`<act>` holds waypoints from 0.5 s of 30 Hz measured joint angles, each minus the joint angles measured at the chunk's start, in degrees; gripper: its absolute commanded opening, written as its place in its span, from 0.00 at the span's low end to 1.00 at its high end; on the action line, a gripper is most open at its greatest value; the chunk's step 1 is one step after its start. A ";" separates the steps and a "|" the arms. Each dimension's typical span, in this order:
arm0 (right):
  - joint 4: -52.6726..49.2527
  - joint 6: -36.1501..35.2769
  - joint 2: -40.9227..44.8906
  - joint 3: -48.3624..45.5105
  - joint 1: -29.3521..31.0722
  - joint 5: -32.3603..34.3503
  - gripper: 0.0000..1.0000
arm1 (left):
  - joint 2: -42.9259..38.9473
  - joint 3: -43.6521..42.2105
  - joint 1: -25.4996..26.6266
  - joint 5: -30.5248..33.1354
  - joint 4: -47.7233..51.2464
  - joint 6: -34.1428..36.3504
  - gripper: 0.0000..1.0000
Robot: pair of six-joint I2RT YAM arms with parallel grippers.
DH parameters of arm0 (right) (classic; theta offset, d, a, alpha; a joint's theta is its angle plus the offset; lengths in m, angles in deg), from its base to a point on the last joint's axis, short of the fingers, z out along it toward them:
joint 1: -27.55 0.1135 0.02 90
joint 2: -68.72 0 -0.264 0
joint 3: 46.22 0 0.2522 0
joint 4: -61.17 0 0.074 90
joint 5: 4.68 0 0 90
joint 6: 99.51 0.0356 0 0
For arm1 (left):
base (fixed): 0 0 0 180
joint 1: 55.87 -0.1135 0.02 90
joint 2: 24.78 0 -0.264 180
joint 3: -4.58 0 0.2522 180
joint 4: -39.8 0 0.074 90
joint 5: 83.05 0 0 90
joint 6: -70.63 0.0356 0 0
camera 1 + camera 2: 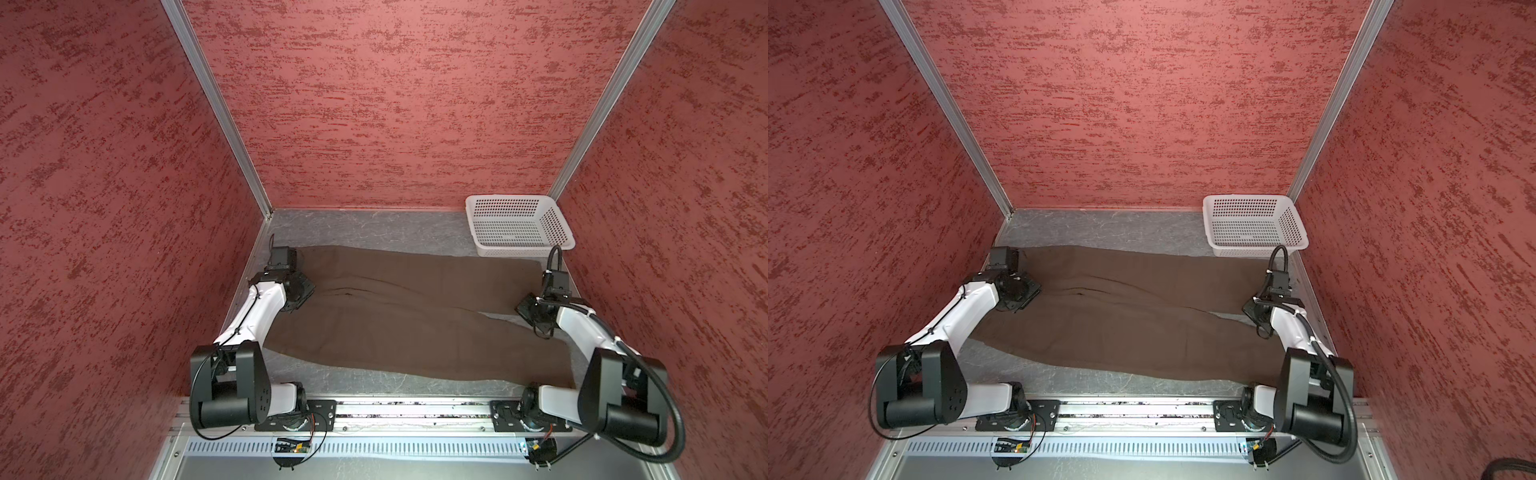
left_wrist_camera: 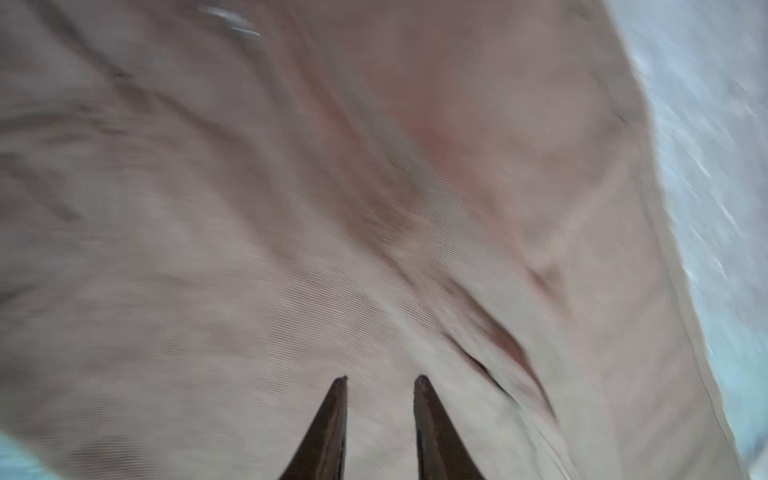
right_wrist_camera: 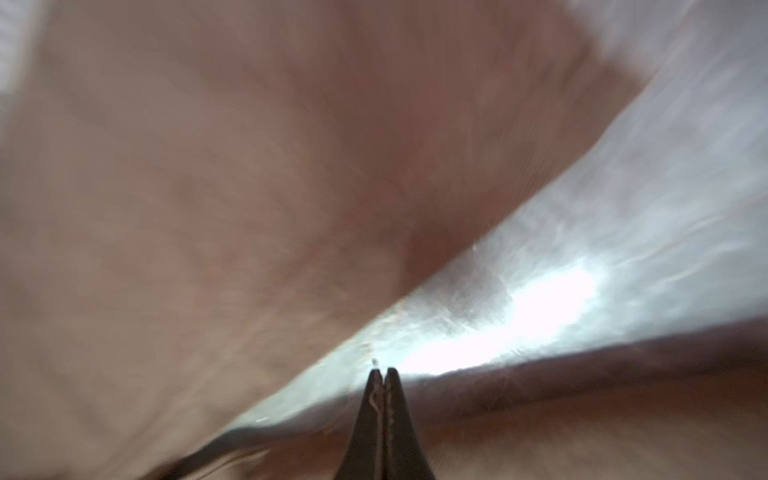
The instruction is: Fold and stack the trousers
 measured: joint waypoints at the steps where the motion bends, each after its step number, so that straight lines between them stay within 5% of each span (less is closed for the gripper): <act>1: -0.63 -0.24 1.55 1.11 0.00 0.87 0.11 | 0.37 0.44 1.77 -0.52 -0.33 -0.28 0.21; 5: -1.84 -0.55 7.63 4.02 -0.85 4.00 0.62 | 3.67 2.86 10.99 -1.90 -2.67 -0.28 0.18; 7: -2.97 -0.33 10.05 3.78 -2.49 4.26 0.80 | 5.51 4.39 15.93 -2.12 -3.82 -0.20 0.18; 10: -4.11 0.17 12.98 1.95 -8.15 3.52 0.92 | 8.61 7.06 23.23 -2.91 -5.77 0.04 0.18; 15: -5.20 1.55 15.43 -3.30 -21.49 -0.61 0.94 | 15.13 12.22 32.37 -4.85 -7.93 0.55 0.19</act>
